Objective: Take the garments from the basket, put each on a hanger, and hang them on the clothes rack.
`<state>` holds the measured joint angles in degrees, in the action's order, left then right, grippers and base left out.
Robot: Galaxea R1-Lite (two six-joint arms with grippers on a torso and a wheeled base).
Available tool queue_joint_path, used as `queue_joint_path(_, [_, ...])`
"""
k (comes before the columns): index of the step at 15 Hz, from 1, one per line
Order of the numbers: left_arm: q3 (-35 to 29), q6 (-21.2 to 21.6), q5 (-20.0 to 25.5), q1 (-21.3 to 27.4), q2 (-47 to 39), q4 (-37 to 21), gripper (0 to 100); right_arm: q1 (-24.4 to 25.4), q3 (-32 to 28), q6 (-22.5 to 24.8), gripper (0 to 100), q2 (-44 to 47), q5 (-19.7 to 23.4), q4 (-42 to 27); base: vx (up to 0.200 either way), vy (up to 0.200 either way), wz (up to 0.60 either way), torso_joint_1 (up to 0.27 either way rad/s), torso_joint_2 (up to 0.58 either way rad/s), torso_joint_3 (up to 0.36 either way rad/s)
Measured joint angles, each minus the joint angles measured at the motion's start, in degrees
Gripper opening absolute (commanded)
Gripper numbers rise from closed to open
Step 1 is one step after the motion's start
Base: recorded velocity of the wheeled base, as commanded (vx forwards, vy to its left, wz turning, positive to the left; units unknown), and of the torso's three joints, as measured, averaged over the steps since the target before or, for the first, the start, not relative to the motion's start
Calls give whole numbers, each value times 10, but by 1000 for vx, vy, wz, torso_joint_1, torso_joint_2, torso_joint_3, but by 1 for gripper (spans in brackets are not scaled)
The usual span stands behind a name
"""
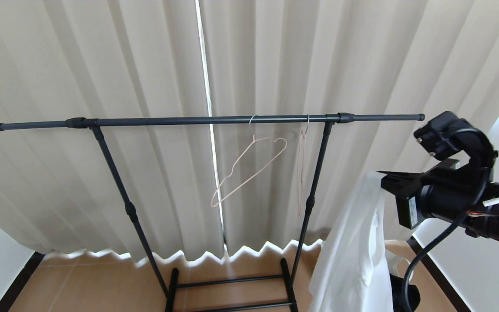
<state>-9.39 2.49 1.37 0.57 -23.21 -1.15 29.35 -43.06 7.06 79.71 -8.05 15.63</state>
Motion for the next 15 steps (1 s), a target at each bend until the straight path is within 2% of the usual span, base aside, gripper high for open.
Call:
queue_joint_path(2, [-74, -39, 0, 20, -110, -7, 100, 0, -65, -76, 0, 18, 1, -111, 0, 0, 0, 0, 0, 0])
queue_joint_path(3, [-116, -72, -7, 52, -171, -10, 100, 0, -105, -128, 0, 26, 2, -155, 0, 0, 0, 0, 0, 0])
queue_joint_path(5, [-188, -144, -49, 158, -288, -15, 100, 2, -167, -211, 0, 50, 6, -192, 0, 0, 0, 0, 0, 0])
queue_joint_path(7, [-255, -203, -104, 264, -405, -16, 100, 10, -200, -256, 0, 80, 3, -198, 0, 0, 0, 0, 0, 0])
queue_joint_path(10, [-369, -256, -150, 390, -556, -15, 100, 42, -224, -300, 0, 115, -11, -198, 0, 0, 0, 0, 0, 0])
queue_joint_path(12, [-436, -277, -162, 454, -635, -15, 100, 64, -231, -318, 0, 135, -28, -197, 0, 0, 0, 0, 0, 0])
queue_joint_path(15, [-498, -286, -166, 517, -719, -14, 100, 95, -249, -352, 0, 165, -61, -197, 0, 0, 0, 0, 0, 0])
